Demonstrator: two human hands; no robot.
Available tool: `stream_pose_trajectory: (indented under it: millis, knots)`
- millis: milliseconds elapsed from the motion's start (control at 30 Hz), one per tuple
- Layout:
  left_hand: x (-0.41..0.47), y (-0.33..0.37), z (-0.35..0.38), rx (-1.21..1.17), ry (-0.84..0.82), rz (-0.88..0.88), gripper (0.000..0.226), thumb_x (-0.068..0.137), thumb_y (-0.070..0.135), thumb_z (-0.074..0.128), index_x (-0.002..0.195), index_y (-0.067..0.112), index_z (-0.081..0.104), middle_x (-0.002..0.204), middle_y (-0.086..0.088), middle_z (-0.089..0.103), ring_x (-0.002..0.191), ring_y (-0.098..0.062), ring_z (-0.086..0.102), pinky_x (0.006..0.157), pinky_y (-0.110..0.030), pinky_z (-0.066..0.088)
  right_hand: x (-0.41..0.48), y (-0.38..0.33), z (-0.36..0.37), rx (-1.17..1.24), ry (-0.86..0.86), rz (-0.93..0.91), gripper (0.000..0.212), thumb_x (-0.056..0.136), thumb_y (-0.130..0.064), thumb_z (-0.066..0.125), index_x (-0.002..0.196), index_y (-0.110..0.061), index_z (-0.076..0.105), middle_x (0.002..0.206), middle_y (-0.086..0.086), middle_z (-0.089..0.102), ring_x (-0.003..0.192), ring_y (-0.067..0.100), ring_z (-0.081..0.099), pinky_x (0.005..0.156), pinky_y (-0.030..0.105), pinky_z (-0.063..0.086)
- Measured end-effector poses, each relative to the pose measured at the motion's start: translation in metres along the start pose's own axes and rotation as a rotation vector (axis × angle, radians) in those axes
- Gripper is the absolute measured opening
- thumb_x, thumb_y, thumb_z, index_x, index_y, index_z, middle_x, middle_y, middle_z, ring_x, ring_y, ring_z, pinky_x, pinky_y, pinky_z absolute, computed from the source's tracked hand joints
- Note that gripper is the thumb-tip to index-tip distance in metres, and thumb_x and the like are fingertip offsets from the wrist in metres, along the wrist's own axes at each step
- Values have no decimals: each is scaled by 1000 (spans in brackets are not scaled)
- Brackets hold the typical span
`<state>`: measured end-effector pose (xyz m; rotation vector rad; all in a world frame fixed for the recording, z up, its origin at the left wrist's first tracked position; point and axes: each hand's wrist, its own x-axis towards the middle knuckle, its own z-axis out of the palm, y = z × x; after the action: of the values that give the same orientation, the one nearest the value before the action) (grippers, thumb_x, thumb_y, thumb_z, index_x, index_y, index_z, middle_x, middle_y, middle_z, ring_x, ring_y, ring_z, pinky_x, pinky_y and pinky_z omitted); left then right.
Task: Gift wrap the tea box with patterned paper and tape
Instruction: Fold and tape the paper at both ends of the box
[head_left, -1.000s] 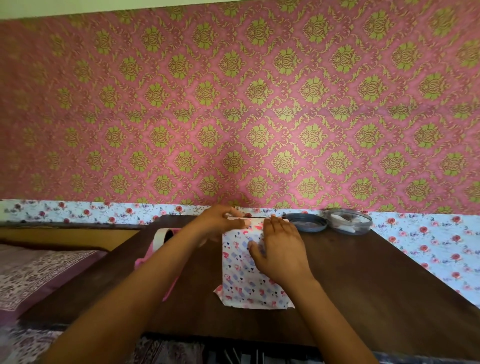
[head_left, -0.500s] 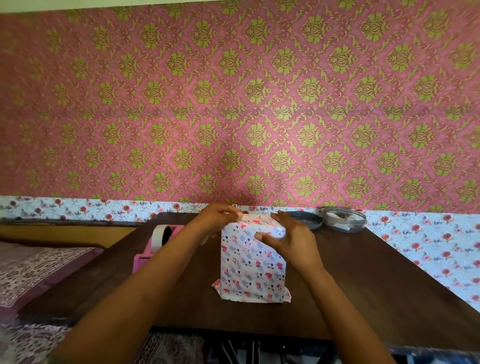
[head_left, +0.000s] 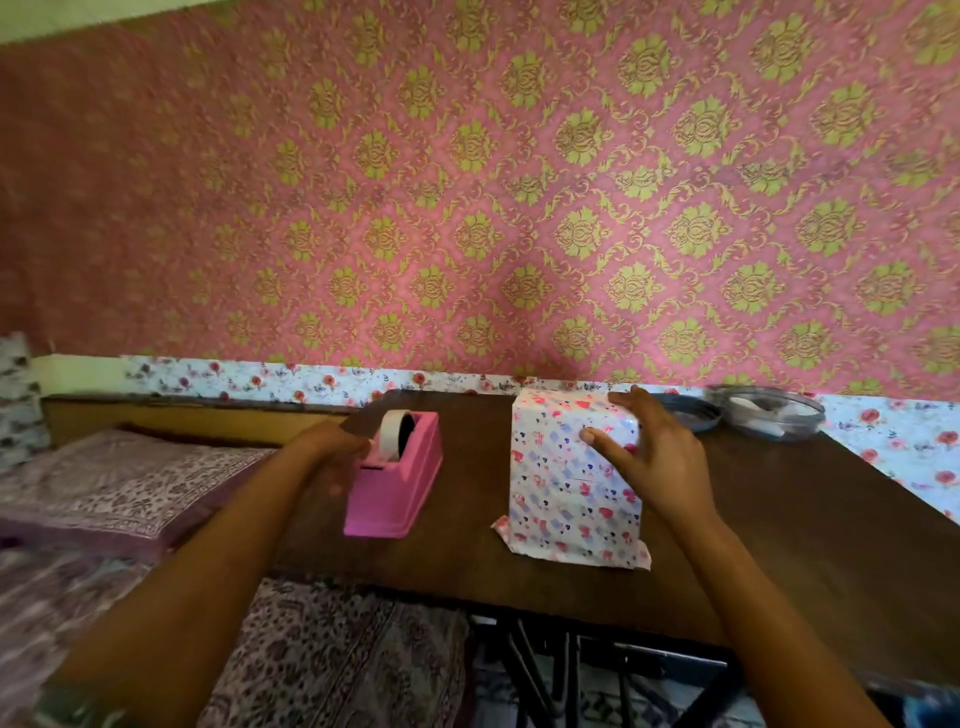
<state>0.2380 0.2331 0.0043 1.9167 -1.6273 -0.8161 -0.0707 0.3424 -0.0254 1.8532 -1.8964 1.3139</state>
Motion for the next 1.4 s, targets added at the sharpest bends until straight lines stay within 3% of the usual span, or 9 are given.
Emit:
stream_pose_trajectory:
  millis: [167,267,333,467,667,800,1000,1167,1400]
  knots:
    - [0,-4,11,-359,-117,-79,38,91,20,57,122,1,47,94,-10,49,89,-27,49,53,-34,47,0,1,2,-13,14,-7,68,73,-63,52,128,-22,53,146,2,40,78,20,69,72,31,48]
    - [1,-3,12,-433,-104,-101,40,89,22,59,122,0,48,87,-10,48,77,-24,50,41,-34,53,0,4,5,-13,22,-2,67,74,-63,52,128,-23,53,148,1,38,77,19,69,72,30,47]
    - [-3,-2,11,-480,-87,-115,35,90,24,58,117,3,51,100,-12,52,84,-27,51,40,-37,53,0,5,6,-5,23,0,66,74,-62,53,128,-24,53,148,1,37,76,19,69,74,32,49]
    - [-8,0,13,-715,-54,-100,27,92,28,54,110,8,53,120,-12,49,123,-33,42,89,-59,46,1,7,6,-2,36,3,65,75,-61,55,128,-23,53,148,2,37,77,20,69,75,34,50]
    - [-11,-24,29,-893,90,-36,37,86,19,64,118,1,59,119,-14,59,104,-26,53,83,-50,51,3,9,10,7,49,-2,65,75,-62,55,127,-24,53,147,2,39,76,19,68,73,34,50]
    - [-14,-45,45,-943,141,-14,12,85,12,65,90,2,62,98,-12,61,97,-24,55,79,-37,53,4,9,10,11,62,-4,62,75,-57,59,126,-21,55,143,2,46,77,21,68,70,32,48]
    - [-12,-62,58,-785,162,44,15,85,15,65,73,7,61,81,-7,62,84,-23,54,75,-34,46,6,9,9,1,61,1,68,71,-63,55,125,-22,55,138,1,51,75,20,68,69,33,50]
    - [-6,-67,58,-699,137,108,17,87,13,62,71,8,62,72,-7,63,68,-18,55,58,-25,45,6,8,7,2,58,5,70,70,-63,55,126,-22,55,135,2,53,75,19,67,66,30,49]
    - [0,-62,37,-283,182,175,25,85,22,65,63,11,64,68,-5,66,70,-19,59,80,-38,51,6,6,4,-7,47,2,72,69,-65,54,126,-21,54,132,3,56,74,19,65,66,32,50]
